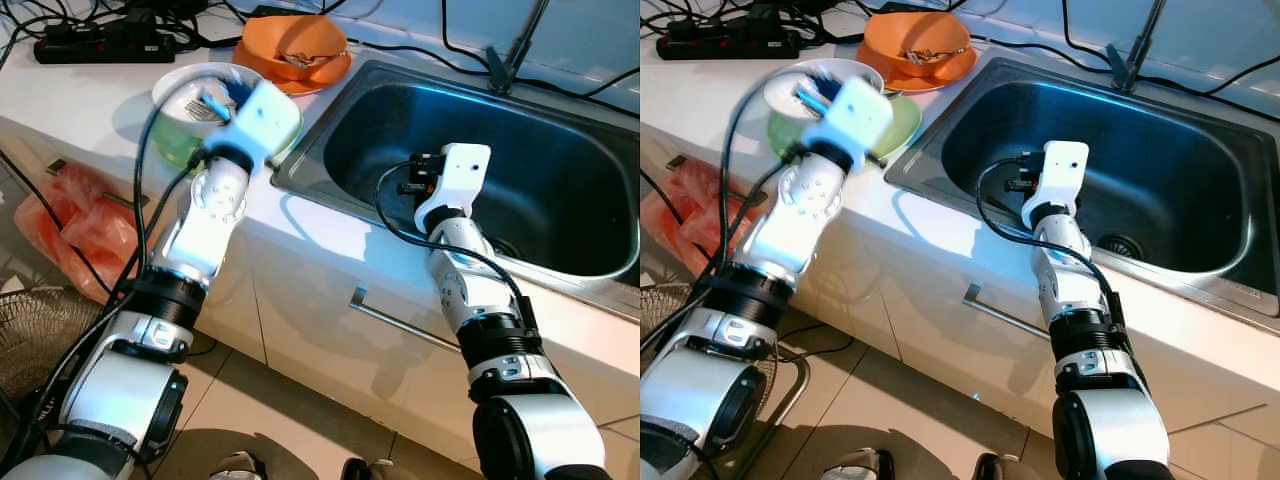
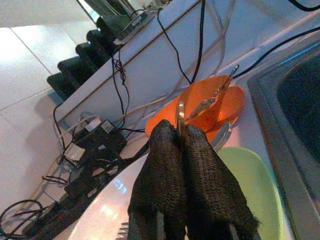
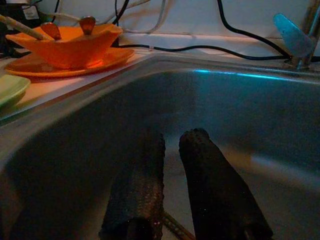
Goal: Kitchen organization
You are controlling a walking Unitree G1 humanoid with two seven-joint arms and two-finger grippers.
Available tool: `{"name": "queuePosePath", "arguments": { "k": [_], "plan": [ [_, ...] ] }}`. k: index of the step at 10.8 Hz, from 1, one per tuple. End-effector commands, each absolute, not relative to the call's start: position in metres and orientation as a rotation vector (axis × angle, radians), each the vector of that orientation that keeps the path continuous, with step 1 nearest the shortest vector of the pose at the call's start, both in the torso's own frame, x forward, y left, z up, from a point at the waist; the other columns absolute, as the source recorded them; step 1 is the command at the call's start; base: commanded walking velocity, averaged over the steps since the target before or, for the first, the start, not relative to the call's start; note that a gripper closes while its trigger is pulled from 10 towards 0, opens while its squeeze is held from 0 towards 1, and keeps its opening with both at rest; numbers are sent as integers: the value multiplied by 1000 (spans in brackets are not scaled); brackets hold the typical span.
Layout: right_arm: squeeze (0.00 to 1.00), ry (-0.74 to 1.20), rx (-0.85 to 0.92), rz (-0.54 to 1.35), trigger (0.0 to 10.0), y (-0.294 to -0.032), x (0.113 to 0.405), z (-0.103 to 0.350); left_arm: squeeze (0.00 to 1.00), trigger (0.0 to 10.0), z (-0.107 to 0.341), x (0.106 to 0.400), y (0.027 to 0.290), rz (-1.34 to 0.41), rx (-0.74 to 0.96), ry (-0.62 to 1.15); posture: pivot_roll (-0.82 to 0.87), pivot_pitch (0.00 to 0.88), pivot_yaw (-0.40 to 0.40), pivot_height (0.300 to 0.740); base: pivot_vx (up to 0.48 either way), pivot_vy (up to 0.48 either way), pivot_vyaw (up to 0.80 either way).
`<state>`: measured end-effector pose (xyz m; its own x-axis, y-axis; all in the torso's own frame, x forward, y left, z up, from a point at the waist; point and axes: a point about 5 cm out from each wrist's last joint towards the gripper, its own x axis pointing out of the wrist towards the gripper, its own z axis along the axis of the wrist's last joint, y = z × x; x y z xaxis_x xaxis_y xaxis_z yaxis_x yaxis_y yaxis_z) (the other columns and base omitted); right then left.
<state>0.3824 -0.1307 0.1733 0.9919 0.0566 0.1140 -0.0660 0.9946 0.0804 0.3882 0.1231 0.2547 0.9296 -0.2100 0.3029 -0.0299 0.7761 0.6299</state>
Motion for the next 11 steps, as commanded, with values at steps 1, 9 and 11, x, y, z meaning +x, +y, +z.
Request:
{"name": "queuePosePath", "arguments": {
  "k": [1,9,11],
  "plan": [
    [0,-89,95,54,10000,-132,383,170,0,0,261,387,121,-92,660,-406,93,110,-40,740,0,0,0],
    [0,-84,94,59,10000,-131,383,169,0,10000,289,379,122,-147,433,-445,101,115,-47,740,0,0,0],
    [0,-83,94,65,10000,-130,384,170,0,10000,288,377,121,-197,392,-414,102,115,-49,740,0,0,0]
  ]
}}
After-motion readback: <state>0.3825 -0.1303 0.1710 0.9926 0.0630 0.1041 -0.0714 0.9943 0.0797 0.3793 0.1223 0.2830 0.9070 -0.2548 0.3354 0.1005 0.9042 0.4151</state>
